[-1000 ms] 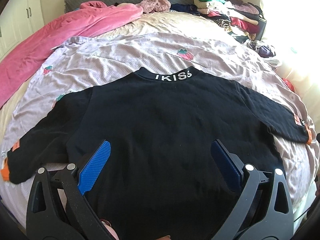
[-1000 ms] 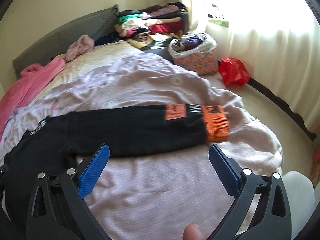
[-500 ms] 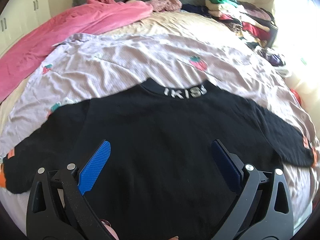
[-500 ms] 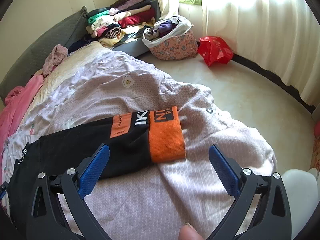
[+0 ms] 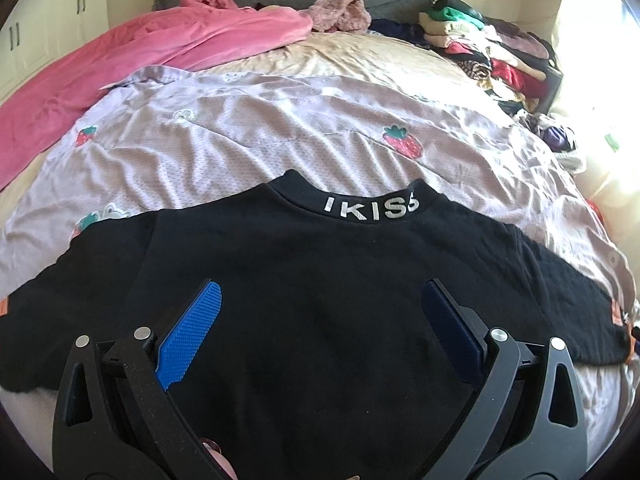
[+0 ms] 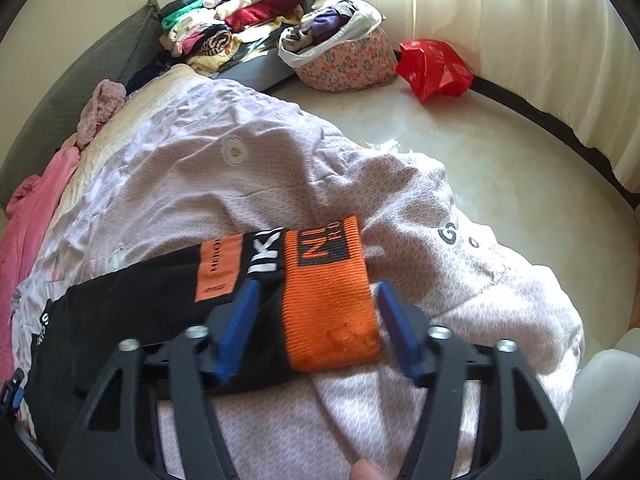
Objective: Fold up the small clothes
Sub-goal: 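Lift the sleeve cuff with the right tool and carry it across the body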
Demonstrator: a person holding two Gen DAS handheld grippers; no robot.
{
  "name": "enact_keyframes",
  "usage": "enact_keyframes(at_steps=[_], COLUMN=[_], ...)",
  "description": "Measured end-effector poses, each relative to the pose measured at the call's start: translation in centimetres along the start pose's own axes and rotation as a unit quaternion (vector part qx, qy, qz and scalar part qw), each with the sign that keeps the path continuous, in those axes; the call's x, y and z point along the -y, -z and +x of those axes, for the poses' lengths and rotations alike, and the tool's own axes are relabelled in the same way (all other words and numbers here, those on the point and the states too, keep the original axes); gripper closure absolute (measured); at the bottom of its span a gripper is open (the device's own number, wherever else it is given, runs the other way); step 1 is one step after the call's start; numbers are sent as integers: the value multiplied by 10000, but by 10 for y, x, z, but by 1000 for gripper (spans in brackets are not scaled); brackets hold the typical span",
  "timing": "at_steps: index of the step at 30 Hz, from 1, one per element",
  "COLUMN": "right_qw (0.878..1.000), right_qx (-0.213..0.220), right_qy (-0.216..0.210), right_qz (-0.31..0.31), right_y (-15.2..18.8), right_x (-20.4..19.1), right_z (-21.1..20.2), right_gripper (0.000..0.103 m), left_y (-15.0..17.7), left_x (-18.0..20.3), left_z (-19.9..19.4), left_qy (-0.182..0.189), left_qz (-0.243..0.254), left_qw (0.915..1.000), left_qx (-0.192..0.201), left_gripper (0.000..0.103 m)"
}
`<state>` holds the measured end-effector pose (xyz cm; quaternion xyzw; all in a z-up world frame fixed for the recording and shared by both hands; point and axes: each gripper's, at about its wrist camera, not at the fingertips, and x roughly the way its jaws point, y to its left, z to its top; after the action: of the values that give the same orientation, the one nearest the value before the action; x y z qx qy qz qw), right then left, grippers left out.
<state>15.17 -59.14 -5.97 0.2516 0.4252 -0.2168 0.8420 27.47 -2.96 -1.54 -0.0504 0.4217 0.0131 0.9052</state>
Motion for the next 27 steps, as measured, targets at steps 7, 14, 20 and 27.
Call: enact_keyframes(at_steps=[7, 14, 20, 27], right_qw=[9986, 9947, 9865, 9721], right_qx=[103, 545, 793, 825], right_qy=[-446, -847, -1214, -1662], right_qz=[271, -190, -764, -1435], right_y=[3, 8, 15, 34], right_x=[6, -41, -104, -182], right_z=[-4, -51, -87, -110], right_gripper=[93, 95, 95, 96], left_y=[7, 19, 25, 25], left_x=[0, 3, 1, -11], left_z=[7, 3, 1, -7], left_qy=[102, 427, 636, 829], left_qz=[185, 395, 462, 341], left_qw=[9998, 9982, 9967, 9959], left_qx=[-54, -124, -200, -153], left_gripper=[9, 9, 9, 9])
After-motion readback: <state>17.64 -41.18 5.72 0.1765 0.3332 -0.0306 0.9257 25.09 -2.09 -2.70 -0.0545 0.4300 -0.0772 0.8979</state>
